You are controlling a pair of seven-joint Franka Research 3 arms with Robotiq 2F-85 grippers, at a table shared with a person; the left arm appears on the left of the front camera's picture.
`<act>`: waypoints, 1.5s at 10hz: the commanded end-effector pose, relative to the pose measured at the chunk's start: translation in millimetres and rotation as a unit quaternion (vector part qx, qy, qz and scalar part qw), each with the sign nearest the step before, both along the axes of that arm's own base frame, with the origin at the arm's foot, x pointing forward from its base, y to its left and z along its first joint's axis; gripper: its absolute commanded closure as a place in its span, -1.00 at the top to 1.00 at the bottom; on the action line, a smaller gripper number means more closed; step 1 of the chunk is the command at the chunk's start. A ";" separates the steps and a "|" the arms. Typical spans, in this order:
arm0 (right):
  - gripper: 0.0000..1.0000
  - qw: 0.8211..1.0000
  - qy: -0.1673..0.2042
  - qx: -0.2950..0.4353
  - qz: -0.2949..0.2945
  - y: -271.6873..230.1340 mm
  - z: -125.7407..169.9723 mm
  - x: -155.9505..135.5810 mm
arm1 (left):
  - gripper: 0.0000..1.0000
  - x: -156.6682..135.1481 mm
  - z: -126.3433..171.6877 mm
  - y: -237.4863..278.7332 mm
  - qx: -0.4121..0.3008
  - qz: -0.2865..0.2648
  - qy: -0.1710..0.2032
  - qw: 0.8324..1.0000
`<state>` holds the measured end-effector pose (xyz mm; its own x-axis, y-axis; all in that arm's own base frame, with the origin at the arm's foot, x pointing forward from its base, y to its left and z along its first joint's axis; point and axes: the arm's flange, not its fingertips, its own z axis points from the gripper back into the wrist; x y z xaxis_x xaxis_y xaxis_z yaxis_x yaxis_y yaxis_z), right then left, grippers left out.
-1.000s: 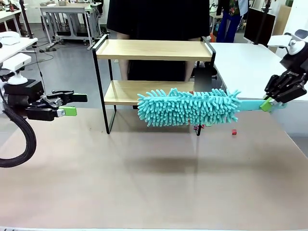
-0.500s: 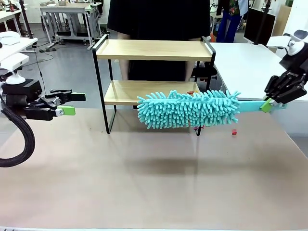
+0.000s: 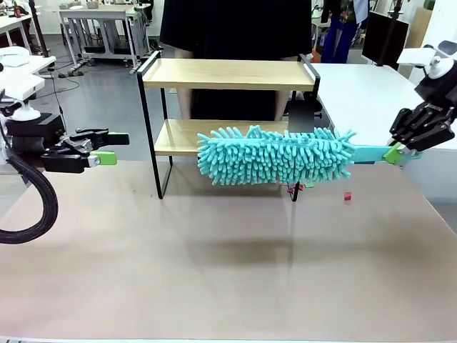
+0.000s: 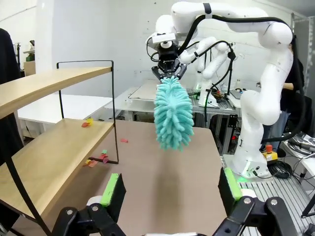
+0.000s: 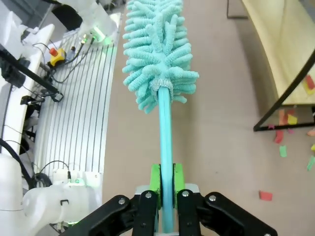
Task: Clean the shelf.
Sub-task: Hand the Duster back to the human.
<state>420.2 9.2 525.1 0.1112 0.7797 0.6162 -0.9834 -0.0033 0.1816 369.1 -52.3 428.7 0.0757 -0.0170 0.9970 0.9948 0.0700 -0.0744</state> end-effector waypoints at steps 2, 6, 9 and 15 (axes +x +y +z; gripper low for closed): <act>-0.74 0.997 -0.032 0.051 0.041 -1.1 -3.2 -3.2 | 1.00 -35.4 0.6 -34.4 -0.002 0.020 0.012 1.000; -0.74 0.999 -0.025 0.026 0.028 3.0 -1.0 -0.1 | 1.00 -55.8 4.3 -73.1 -0.008 0.007 0.001 1.000; -0.74 0.999 -0.025 0.026 0.028 3.0 -1.0 -0.1 | 1.00 -64.2 7.5 -98.2 0.000 -0.007 -0.002 1.000; -0.74 0.999 -0.025 0.026 0.028 3.0 -1.0 -0.1 | 1.00 -72.4 11.5 -140.1 0.017 0.009 0.000 1.000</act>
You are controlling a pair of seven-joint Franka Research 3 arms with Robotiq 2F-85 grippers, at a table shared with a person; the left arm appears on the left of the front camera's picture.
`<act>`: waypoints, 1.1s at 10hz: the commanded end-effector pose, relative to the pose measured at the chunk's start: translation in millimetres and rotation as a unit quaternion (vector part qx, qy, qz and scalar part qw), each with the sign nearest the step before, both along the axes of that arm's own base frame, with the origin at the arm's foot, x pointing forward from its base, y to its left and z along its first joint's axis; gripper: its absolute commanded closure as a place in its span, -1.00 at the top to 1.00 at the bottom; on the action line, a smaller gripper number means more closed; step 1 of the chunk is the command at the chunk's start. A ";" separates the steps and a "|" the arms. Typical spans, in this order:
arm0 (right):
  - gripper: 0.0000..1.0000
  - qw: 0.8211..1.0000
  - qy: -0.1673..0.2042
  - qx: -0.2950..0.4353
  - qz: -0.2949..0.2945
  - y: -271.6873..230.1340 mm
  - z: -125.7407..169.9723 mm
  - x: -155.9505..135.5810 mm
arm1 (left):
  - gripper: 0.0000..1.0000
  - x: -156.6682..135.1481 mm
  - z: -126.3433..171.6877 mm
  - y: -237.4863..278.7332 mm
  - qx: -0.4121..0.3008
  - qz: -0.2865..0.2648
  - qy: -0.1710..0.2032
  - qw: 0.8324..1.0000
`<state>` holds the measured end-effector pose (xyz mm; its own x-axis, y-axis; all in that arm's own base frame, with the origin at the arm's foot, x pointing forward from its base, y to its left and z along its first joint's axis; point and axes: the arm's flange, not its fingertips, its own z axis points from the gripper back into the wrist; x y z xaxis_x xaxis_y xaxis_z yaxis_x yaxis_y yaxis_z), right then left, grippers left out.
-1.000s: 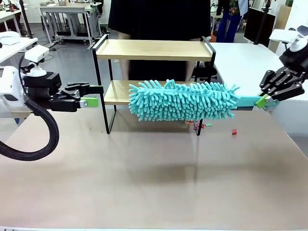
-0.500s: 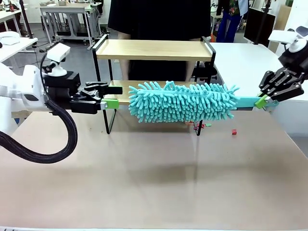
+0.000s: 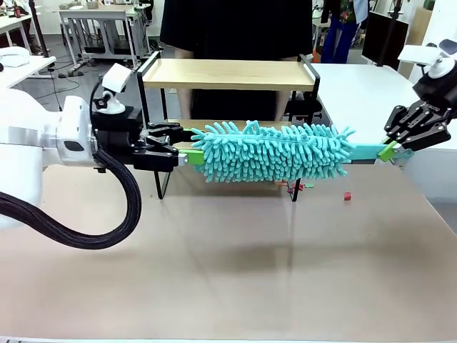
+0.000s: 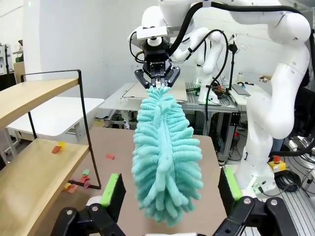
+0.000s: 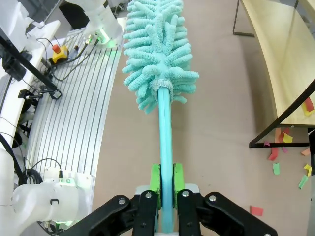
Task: Clean the shelf.
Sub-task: Hand the Duster back to the human.
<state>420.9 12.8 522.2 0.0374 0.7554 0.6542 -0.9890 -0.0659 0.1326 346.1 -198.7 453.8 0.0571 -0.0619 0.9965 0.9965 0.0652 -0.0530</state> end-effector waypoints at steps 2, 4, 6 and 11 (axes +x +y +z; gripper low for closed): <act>-0.74 1.000 -0.001 0.004 0.000 -0.6 1.9 -0.8 | 1.00 -51.8 -16.5 -9.4 -0.004 0.011 0.013 1.000; -0.74 1.000 -0.001 0.004 0.000 -0.6 1.9 -0.8 | 1.00 -53.1 -20.7 -23.9 -0.001 0.007 0.016 1.000; -0.74 1.000 -0.001 0.004 0.000 -0.6 1.9 -0.8 | 1.00 -52.5 -24.0 -31.0 -0.006 0.005 0.024 1.000; -0.74 1.000 -0.001 0.004 0.000 -0.6 1.9 -0.8 | -1.00 -52.1 -25.6 -35.1 -0.016 -0.002 0.027 1.000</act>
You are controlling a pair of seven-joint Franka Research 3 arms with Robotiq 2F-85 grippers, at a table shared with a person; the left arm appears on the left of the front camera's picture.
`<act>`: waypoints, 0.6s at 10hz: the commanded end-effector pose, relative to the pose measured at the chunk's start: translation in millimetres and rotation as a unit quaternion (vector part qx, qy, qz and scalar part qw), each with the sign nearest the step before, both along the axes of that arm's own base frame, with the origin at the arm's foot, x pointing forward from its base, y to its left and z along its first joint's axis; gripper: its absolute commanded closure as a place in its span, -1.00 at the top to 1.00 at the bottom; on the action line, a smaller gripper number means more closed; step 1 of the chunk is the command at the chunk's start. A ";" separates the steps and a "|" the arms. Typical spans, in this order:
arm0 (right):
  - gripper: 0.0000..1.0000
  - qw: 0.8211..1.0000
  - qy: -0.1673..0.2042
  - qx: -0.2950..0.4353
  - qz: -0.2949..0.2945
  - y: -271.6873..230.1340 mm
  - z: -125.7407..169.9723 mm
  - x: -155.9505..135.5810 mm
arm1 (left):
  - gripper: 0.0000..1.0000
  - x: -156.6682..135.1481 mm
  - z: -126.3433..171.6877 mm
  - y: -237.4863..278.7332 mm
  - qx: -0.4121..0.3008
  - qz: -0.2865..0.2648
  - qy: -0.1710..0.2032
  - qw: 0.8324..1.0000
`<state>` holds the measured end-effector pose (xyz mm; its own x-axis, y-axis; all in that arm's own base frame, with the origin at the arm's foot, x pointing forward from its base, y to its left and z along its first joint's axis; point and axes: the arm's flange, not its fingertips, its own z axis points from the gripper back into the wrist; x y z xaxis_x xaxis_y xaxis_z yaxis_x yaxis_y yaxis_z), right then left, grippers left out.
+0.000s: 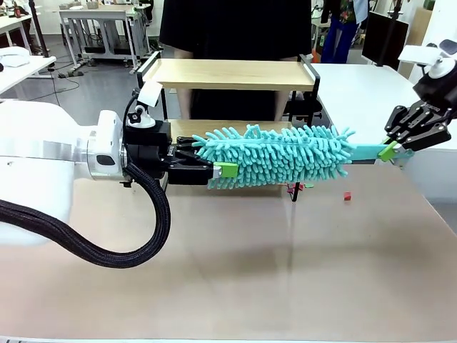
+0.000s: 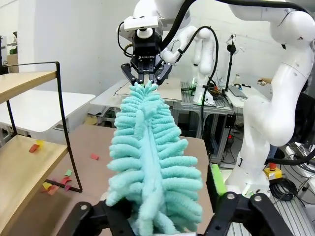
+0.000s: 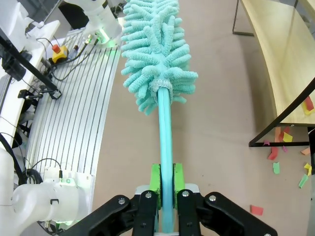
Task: Clean the shelf.
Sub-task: Hand the Duster back to the human.
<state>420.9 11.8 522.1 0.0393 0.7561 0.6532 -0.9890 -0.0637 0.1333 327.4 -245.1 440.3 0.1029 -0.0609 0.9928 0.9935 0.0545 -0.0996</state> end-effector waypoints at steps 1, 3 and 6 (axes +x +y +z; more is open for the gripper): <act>-0.74 1.000 -0.001 0.004 0.001 0.4 2.0 -0.7 | -1.00 -32.8 -11.4 11.8 -0.017 0.000 0.004 1.000; -0.74 1.000 -0.001 0.004 0.001 0.4 2.0 -0.7 | -0.68 -30.8 -10.3 12.7 -0.021 -0.002 0.008 1.000; -0.74 1.000 -0.001 0.004 0.001 0.4 2.0 -0.7 | -1.00 -29.2 -9.8 12.8 -0.018 -0.006 0.006 1.000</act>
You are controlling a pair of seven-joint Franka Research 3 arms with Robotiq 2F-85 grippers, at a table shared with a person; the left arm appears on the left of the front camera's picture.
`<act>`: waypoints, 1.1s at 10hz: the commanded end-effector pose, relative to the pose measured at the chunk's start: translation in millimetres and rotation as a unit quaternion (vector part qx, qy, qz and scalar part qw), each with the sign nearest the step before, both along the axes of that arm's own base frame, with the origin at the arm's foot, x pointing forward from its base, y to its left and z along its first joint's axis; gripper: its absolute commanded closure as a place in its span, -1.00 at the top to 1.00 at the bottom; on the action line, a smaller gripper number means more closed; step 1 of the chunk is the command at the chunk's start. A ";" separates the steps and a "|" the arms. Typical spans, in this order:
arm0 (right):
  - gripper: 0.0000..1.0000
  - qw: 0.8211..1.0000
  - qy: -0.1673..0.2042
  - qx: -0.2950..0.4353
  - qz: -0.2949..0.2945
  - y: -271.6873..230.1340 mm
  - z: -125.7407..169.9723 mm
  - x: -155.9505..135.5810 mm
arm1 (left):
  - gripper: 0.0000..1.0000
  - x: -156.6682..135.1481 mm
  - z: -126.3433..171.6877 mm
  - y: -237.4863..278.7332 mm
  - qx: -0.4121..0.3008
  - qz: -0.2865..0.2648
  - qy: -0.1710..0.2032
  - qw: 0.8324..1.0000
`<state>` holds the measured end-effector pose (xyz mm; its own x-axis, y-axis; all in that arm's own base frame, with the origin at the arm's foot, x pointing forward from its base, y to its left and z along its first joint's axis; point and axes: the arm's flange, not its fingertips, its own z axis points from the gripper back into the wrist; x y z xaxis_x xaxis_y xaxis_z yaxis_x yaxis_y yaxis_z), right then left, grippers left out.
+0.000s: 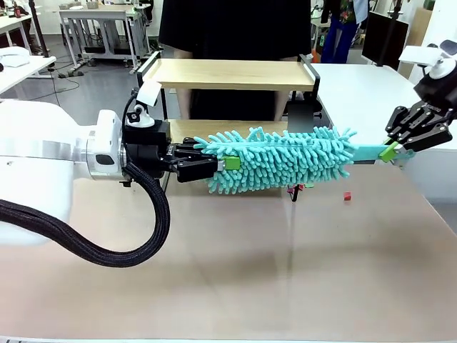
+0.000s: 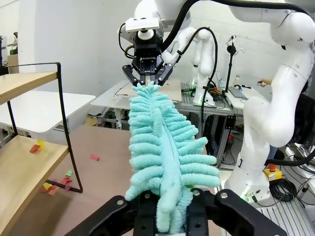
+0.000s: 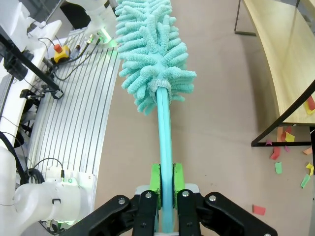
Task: Clean the shelf.
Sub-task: Hand the Duster back to the human.
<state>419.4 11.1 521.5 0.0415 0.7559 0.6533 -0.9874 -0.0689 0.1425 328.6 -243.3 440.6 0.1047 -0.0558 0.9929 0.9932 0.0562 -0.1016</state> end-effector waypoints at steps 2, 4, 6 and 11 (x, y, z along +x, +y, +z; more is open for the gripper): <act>-0.74 1.000 -0.006 0.004 -0.001 1.1 2.6 0.8 | -1.00 -29.6 -11.3 10.7 -0.013 -0.010 -0.002 1.000; -0.74 1.000 -0.006 0.004 -0.001 1.1 2.6 0.8 | -1.00 -25.3 -9.3 15.0 -0.023 0.041 0.002 0.999; -0.74 1.000 -0.006 0.004 -0.001 1.1 2.6 0.8 | -1.00 0.5 -0.2 0.5 0.000 0.001 -0.002 1.000; 0.50 0.999 0.003 0.032 0.002 -2.7 18.5 -1.2 | -1.00 0.5 -0.2 0.5 0.000 0.001 -0.002 1.000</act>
